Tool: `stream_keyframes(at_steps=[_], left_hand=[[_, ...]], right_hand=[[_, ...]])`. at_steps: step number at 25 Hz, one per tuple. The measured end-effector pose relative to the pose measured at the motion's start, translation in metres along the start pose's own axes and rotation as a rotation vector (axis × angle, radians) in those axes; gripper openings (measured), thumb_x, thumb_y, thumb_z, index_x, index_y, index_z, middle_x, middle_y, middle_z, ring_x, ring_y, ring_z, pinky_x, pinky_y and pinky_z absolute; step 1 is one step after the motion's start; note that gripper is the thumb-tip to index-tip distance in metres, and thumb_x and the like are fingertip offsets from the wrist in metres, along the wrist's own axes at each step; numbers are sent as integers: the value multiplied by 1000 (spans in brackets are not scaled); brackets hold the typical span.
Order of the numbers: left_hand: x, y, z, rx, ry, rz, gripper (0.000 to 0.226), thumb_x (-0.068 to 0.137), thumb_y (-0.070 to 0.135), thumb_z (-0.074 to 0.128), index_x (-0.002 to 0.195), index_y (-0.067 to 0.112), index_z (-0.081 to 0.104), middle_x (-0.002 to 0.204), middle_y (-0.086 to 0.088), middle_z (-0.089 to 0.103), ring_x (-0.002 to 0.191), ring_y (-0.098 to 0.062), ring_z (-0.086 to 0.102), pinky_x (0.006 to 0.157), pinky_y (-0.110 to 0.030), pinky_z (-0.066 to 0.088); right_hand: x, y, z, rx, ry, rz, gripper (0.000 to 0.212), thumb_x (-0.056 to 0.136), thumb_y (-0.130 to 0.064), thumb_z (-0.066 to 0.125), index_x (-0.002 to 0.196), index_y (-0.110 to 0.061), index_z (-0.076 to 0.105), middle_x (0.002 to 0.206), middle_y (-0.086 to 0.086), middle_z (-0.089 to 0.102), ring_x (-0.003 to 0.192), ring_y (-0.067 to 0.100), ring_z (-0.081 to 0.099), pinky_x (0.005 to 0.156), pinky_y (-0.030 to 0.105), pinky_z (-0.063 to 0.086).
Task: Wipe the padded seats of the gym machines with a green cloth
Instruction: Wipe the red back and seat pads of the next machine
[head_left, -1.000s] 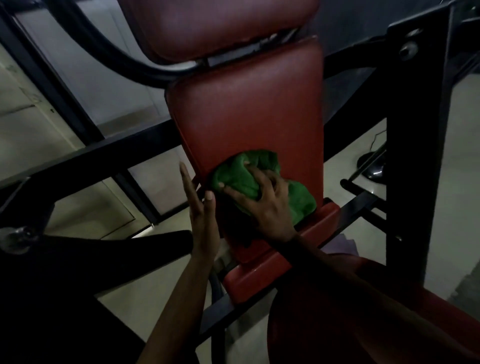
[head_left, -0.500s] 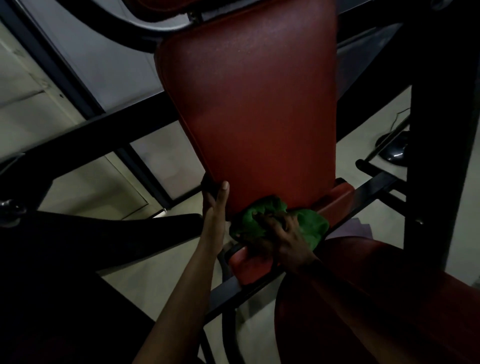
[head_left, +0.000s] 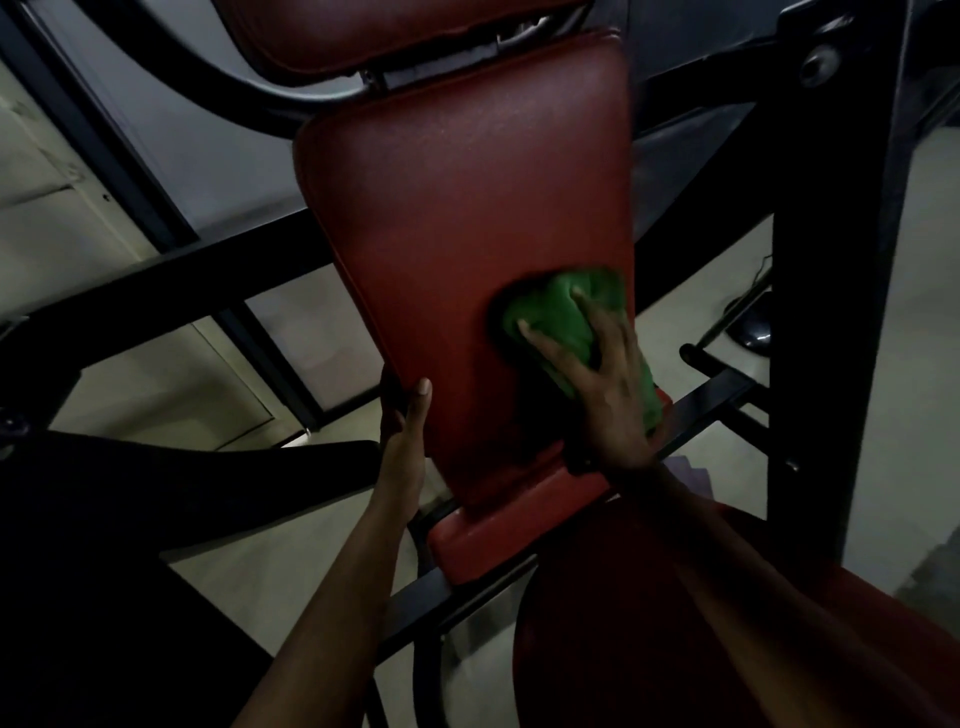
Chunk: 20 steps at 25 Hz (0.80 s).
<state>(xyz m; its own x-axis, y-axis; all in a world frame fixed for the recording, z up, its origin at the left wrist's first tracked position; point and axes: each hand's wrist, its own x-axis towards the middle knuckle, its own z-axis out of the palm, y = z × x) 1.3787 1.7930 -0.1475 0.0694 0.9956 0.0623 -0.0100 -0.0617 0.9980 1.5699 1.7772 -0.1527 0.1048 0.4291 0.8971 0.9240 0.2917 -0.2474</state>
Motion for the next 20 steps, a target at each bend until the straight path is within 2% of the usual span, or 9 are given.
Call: stream_keyframes(at_steps=[3, 5, 8, 10, 12, 14, 17, 20], left_hand=[[4, -2, -2, -10, -12, 22, 57, 62, 71, 60, 114, 57, 42, 129, 14, 51, 124, -12, 50, 108, -47, 39], [5, -5, -2, -4, -26, 21, 57, 62, 72, 59, 114, 59, 41, 130, 15, 50, 123, -9, 50, 108, -47, 39], [5, -5, -4, 18, -49, 33, 70, 54, 82, 60, 117, 58, 41, 128, 22, 51, 118, 2, 51, 103, -38, 43], [5, -6, -4, 32, -51, 43, 77, 54, 83, 59, 123, 55, 40, 133, 19, 50, 118, 4, 51, 100, -35, 45], [5, -5, -5, 46, -52, 43, 86, 54, 84, 59, 130, 50, 37, 138, 14, 48, 120, 2, 50, 99, -32, 45], [4, -4, -4, 75, -61, 23, 100, 51, 87, 58, 137, 44, 33, 140, 13, 46, 120, 3, 48, 100, -31, 44], [0, 1, 0, 85, -41, 18, 100, 49, 89, 55, 136, 44, 33, 141, 10, 46, 125, -5, 48, 104, -36, 41], [-2, 1, 1, 60, -42, -25, 96, 47, 90, 54, 131, 48, 35, 144, 5, 43, 132, -16, 43, 110, -49, 35]], right_hand=[[22, -9, 33, 11, 21, 39, 46, 88, -27, 57, 131, -34, 42, 140, 8, 31, 125, 33, 35, 102, 44, 32], [1, -1, 41, 0, 19, -28, 43, 89, -32, 53, 131, -33, 43, 139, 8, 34, 123, 33, 38, 102, 45, 33], [-51, 21, 41, -8, -69, -120, 33, 99, -40, 37, 130, -29, 45, 135, 10, 37, 119, 34, 41, 96, 47, 39], [-87, 35, 43, -55, -161, -148, 41, 100, -47, 25, 127, -26, 46, 132, 12, 38, 115, 35, 41, 91, 48, 40], [-119, 48, 43, -145, -271, -167, 35, 96, -42, 34, 124, -25, 46, 130, 13, 39, 113, 36, 40, 85, 48, 46], [-139, 57, 32, -216, -372, -187, 40, 82, -33, 43, 120, -25, 45, 128, 12, 40, 113, 38, 40, 74, 49, 53], [-148, 65, 4, -251, -498, -184, 45, 75, -26, 47, 120, -26, 44, 126, 12, 51, 117, 39, 49, 68, 49, 58], [-107, 63, -17, -140, -354, 31, 47, 76, -25, 54, 122, -24, 44, 133, 13, 37, 121, 36, 37, 74, 56, 54]])
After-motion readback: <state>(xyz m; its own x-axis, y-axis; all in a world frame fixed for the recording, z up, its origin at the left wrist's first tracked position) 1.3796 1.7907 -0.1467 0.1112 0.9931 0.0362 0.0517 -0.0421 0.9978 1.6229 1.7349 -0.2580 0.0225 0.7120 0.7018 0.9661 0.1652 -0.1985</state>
